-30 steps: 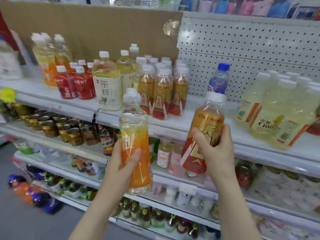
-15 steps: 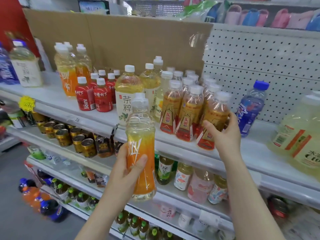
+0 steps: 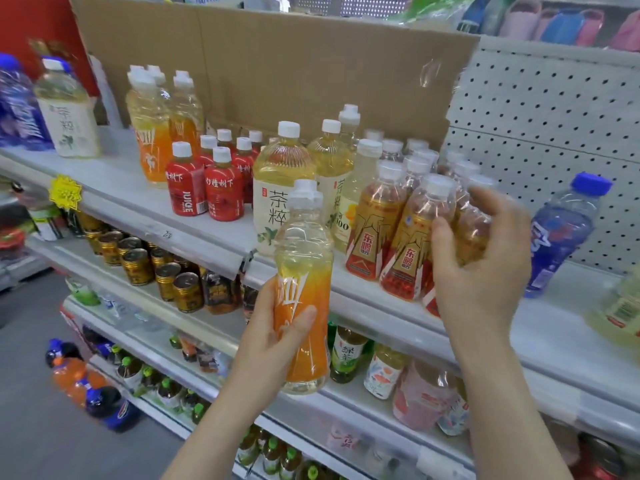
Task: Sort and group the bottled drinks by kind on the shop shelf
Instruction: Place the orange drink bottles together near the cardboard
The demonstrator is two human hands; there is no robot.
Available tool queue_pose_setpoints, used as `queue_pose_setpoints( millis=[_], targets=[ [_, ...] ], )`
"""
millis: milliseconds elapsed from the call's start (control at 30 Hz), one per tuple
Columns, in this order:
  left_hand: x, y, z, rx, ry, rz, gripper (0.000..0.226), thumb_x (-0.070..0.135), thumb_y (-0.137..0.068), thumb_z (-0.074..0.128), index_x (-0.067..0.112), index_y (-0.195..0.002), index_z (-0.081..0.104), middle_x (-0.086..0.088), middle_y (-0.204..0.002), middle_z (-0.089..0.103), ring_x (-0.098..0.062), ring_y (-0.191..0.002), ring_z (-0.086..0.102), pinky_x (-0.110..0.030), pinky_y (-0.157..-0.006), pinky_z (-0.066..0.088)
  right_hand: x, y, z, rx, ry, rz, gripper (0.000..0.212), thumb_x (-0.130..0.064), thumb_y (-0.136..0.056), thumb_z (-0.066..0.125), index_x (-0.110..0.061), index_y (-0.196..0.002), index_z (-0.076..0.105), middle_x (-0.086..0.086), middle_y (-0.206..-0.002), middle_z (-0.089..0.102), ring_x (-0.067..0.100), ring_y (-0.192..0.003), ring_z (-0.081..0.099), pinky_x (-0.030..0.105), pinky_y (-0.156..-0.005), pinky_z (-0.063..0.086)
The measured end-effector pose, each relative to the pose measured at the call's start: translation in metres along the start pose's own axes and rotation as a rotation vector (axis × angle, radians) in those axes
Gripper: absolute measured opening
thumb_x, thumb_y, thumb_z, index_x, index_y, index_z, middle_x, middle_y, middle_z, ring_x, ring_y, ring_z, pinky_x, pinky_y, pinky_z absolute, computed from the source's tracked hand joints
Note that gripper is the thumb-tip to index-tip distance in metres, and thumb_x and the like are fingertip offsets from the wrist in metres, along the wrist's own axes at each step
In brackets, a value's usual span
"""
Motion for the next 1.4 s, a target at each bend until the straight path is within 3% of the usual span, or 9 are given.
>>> queue_pose_setpoints(
  millis=[133,200,267,433,667,833,1000,1167,1400],
  targets=[
    [-0.005,-0.01,-0.011,-0.054,-0.022,-0.011,0.067,0.062,-0.074,0.066,0.048,-0.136,0.041,0.021,-0.124,0.064,-0.005,-0.114,0.064,-0.043,-0.098,0.054,-0.046,0.012,0.065,-0.433,-0.158,0.069,0.048,-0.048,-0.095,0.061,-0.027,-0.137,0.052,-0.013,-0.123,0.061,0.004,-0.11,0.059,0.033,-0.092,0.054],
    [-0.007,-0.015,-0.019,-0.094,-0.03,-0.019,0.063,0.06,-0.077,0.066,0.051,-0.135,0.041,0.023,-0.124,0.063,-0.004,-0.114,0.064,-0.042,-0.097,0.054,-0.058,0.02,0.097,-0.662,-0.198,0.219,0.063,-0.065,-0.088,0.06,-0.035,-0.142,0.047,-0.017,-0.124,0.061,0.001,-0.108,0.061,0.032,-0.09,0.054],
    [-0.005,-0.019,-0.03,-0.127,-0.033,-0.026,0.056,0.054,-0.082,0.066,0.055,-0.131,0.04,0.027,-0.122,0.062,-0.001,-0.112,0.064,-0.035,-0.093,0.055,-0.069,0.025,0.122,-0.785,-0.204,0.275,0.058,-0.069,-0.081,0.065,-0.042,-0.132,0.054,-0.022,-0.118,0.065,-0.003,-0.105,0.062,0.033,-0.094,0.054],
    [-0.006,-0.027,-0.086,-0.151,-0.053,-0.029,0.067,0.056,-0.08,0.068,0.046,-0.139,0.037,0.029,-0.12,0.061,0.001,-0.111,0.063,-0.032,-0.093,0.056,-0.101,0.043,0.162,-0.717,-0.26,0.301,0.043,-0.061,-0.08,0.067,-0.033,-0.112,0.063,-0.015,-0.104,0.072,0.004,-0.095,0.068,0.043,-0.089,0.057],
    [0.005,-0.053,-0.201,-0.086,-0.178,0.023,0.063,0.053,-0.08,0.069,0.048,-0.137,0.043,0.024,-0.122,0.063,-0.001,-0.111,0.064,-0.034,-0.095,0.054,-0.17,0.058,0.244,-0.6,-0.435,0.265,0.037,-0.057,-0.084,0.065,-0.033,-0.111,0.063,-0.014,-0.104,0.072,0.008,-0.098,0.068,0.05,-0.089,0.056],
    [0.02,-0.092,-0.295,0.073,-0.325,0.068,0.062,0.069,-0.082,0.055,0.036,-0.135,0.051,0.019,-0.121,0.064,0.005,-0.111,0.06,-0.033,-0.097,0.052,-0.203,0.021,0.307,-0.545,-0.532,0.292,0.026,-0.05,-0.085,0.07,-0.031,-0.102,0.064,-0.013,-0.097,0.073,0.006,-0.091,0.07,0.045,-0.085,0.058],
    [0.042,-0.176,-0.37,0.279,-0.494,0.114,0.041,0.041,-0.095,0.061,0.03,-0.133,0.052,0.01,-0.121,0.061,-0.008,-0.11,0.06,-0.036,-0.097,0.051,-0.227,-0.039,0.365,-0.475,-0.524,0.2,0.024,-0.041,-0.091,0.07,-0.025,-0.108,0.063,-0.014,-0.099,0.071,0.003,-0.094,0.067,0.031,-0.084,0.055],
    [0.064,-0.272,-0.398,0.343,-0.645,0.16,0.056,0.035,-0.091,0.069,0.024,-0.141,0.046,0.006,-0.125,0.056,-0.013,-0.11,0.056,-0.034,-0.095,0.049,-0.226,-0.081,0.423,-0.502,-0.498,0.2,0.029,-0.041,-0.091,0.07,-0.02,-0.11,0.062,-0.014,-0.099,0.069,0.002,-0.093,0.066,0.026,-0.082,0.052],
    [0.056,-0.367,-0.377,0.256,-0.711,0.191,0.072,0.042,-0.08,0.079,0.029,-0.139,0.042,0.011,-0.12,0.058,-0.011,-0.108,0.058,-0.038,-0.09,0.051,-0.205,-0.088,0.487,-0.634,-0.319,0.17,0.025,-0.039,-0.091,0.07,-0.025,-0.108,0.058,-0.013,-0.099,0.065,0.001,-0.084,0.058,0.022,-0.066,0.043]
  ],
)
Point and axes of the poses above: each hand's wrist, its own y-axis away from the middle knuckle, its own z-axis out of the palm, x = y × z, the point moved 6 cm from there along -y, towards the middle knuckle
